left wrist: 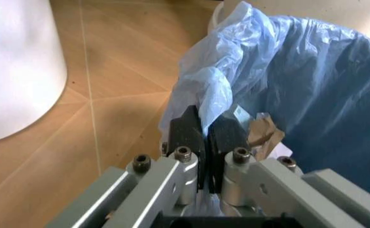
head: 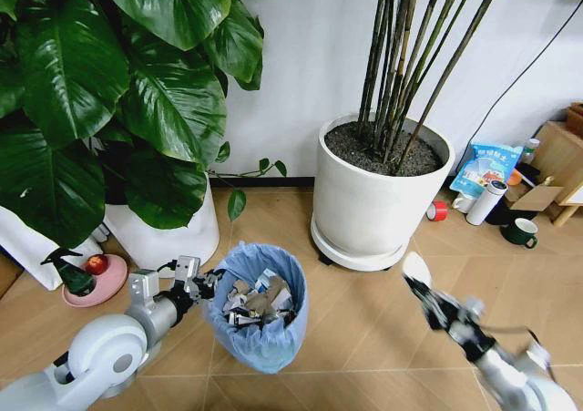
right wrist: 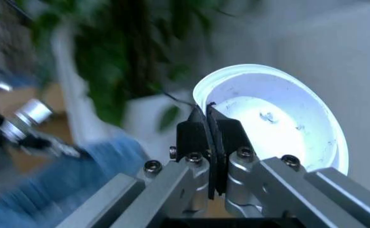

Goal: Pick up the trash bin and place the garbage on the floor into it.

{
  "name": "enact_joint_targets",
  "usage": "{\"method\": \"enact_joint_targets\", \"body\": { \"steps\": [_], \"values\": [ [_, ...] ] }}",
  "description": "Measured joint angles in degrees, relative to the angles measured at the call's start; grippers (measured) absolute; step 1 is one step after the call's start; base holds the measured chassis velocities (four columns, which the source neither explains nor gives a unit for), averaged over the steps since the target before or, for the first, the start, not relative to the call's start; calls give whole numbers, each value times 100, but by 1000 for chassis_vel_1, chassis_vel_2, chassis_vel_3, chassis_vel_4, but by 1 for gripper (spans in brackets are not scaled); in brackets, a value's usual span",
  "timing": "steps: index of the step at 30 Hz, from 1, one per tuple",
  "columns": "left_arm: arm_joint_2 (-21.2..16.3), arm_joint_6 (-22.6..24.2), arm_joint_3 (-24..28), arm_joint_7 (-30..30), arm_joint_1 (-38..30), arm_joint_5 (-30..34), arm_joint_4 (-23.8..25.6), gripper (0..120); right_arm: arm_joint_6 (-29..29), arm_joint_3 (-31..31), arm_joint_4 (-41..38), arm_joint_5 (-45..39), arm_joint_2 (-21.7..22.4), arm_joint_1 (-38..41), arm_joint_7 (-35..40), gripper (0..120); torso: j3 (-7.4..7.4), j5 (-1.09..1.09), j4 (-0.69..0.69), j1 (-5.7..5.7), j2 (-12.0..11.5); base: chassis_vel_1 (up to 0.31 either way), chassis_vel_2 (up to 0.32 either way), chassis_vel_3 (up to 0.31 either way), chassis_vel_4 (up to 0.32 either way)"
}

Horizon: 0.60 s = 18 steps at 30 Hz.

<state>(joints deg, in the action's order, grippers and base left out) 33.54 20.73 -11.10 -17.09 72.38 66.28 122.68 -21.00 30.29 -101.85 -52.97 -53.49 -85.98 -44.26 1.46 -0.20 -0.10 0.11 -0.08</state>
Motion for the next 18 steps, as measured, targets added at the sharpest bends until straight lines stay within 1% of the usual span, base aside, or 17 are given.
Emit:
{"method": "enact_joint_targets", "body": {
  "steps": [3,4,6,8,11,12,14,16,18],
  "values": [
    [10,-20,200,9,-163,-2,-19,0,127,-593,-195,-215,115,368,-57,0,0,3,-1,0,0,0,0,0,0],
    [10,-20,200,9,-163,-2,-19,0,127,-593,-195,-215,115,368,-57,0,0,3,-1,0,0,0,0,0,0],
    [51,-27,330,23,-285,-3,-37,0,220,-1003,-210,-344,214,619,-382,0,0,1,-3,0,0,0,0,0,0],
    [63,-30,359,25,-315,-4,-47,0,249,-1127,-199,-378,241,707,-483,0,0,2,-3,0,0,0,0,0,0],
    [115,-36,507,27,-484,-7,-112,0,342,-1648,-79,-534,319,1156,-854,0,0,2,-3,0,0,0,0,0,0],
    [115,-36,507,27,-484,-7,-112,0,342,-1648,-79,-534,319,1156,-854,0,0,2,-3,0,0,0,0,0,0],
    [142,-36,592,26,-612,13,-154,0,420,-1971,24,-624,327,1466,-997,0,0,2,-2,0,0,0,0,0,0],
    [145,-36,610,23,-645,28,-165,0,443,-2081,60,-657,325,1570,-1034,0,0,1,-3,0,0,0,0,0,0],
    [145,-37,643,11,-715,70,-183,0,513,-2397,152,-733,305,1846,-1125,0,0,2,-2,0,0,0,0,0,0]
  ]
}}
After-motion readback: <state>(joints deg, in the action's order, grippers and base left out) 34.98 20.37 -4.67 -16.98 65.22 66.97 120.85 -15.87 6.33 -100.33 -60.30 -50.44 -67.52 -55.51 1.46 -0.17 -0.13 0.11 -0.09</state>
